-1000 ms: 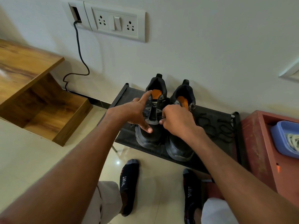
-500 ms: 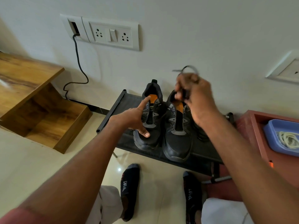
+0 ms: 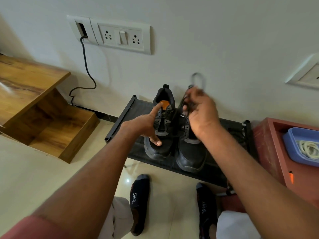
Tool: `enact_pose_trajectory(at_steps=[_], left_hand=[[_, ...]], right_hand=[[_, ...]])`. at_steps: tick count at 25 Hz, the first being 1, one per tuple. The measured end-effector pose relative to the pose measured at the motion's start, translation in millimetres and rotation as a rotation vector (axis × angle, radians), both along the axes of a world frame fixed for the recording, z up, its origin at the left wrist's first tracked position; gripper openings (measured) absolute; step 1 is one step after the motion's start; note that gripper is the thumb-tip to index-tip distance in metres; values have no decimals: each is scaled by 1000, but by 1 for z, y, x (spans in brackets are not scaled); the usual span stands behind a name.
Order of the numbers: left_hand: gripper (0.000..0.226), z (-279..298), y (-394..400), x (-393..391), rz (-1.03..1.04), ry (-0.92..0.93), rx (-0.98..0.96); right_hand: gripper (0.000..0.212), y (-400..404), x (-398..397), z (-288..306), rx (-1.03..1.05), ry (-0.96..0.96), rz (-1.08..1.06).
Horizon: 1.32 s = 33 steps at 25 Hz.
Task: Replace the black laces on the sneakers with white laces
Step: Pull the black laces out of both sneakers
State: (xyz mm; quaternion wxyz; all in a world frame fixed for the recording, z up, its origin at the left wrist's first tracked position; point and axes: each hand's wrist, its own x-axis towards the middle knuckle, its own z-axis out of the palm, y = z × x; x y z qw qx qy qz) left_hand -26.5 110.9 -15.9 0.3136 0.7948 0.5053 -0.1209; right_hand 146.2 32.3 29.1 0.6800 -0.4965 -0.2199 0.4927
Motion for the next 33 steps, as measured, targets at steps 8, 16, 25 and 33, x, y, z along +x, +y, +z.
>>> enact_pose_trajectory(at_steps=[8, 16, 25, 33], left_hand=[[161, 1, 2, 3, -36, 62, 51], [160, -4, -1, 2, -55, 139, 185], [158, 2, -1, 7, -65, 137, 131], [160, 2, -2, 5, -13, -12, 39]], right_hand=[[14, -12, -11, -37, -341, -1420, 396], [14, -4, -2, -9, -208, -547, 278], [18, -9, -14, -43, -377, -1261, 403], [8, 6, -18, -61, -472, -1252, 314]])
